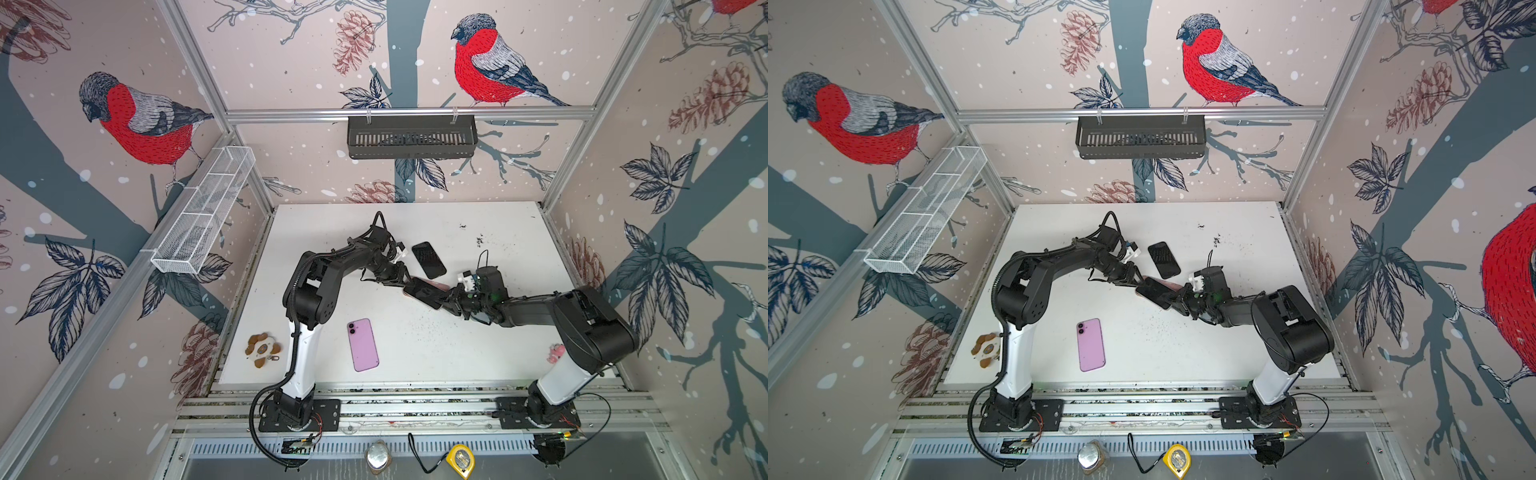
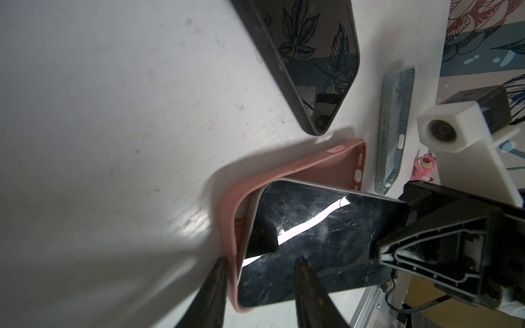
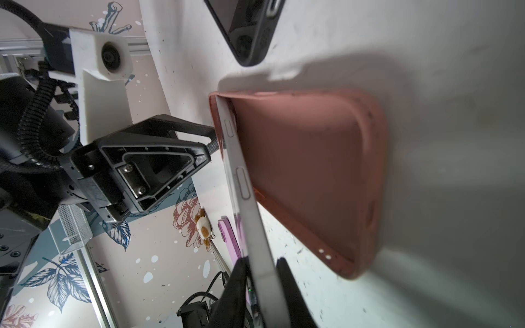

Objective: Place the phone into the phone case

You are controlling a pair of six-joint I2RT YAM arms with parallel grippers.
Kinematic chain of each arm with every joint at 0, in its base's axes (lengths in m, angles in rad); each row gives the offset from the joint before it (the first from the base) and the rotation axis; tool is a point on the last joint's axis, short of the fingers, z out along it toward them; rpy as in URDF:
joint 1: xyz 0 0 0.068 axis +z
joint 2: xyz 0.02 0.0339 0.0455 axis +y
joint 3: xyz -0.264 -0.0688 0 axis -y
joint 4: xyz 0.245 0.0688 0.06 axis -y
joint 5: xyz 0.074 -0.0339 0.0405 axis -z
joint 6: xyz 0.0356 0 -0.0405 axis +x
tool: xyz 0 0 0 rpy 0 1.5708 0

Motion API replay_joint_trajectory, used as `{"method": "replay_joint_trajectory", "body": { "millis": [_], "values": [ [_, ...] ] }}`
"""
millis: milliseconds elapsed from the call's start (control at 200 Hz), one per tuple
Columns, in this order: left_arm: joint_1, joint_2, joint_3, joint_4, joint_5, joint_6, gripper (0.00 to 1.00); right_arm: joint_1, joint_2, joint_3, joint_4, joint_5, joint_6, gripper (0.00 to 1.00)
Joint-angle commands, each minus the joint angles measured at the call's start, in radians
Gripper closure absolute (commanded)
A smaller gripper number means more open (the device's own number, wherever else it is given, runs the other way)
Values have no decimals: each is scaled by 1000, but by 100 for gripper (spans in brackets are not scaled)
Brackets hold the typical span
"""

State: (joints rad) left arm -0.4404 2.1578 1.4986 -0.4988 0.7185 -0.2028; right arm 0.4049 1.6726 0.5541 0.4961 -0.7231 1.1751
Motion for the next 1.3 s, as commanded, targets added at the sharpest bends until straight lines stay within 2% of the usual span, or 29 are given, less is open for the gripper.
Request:
{"method": "replay_joint_trajectory", "body": {
  "millis": [0,365,515,685,1016,1296],
  "values": [
    [-8,0,6,-14,64,16,60,14,6,7,-27,23,-29,80],
    [-15,0,11,-26,71,30,60,-12,6,29,-57,12,-56,80],
    [-17,0,16,-30,68,36,60,-52,27,80,-135,-12,-135,80],
    [-15,-2,18,-33,60,39,60,-48,35,155,-292,-13,-251,81],
    [-14,-3,23,-39,50,43,60,-11,-71,61,-281,-7,-226,84],
    [-19,-3,20,-36,64,43,60,-25,1,54,-191,-39,-182,82]
  ]
}}
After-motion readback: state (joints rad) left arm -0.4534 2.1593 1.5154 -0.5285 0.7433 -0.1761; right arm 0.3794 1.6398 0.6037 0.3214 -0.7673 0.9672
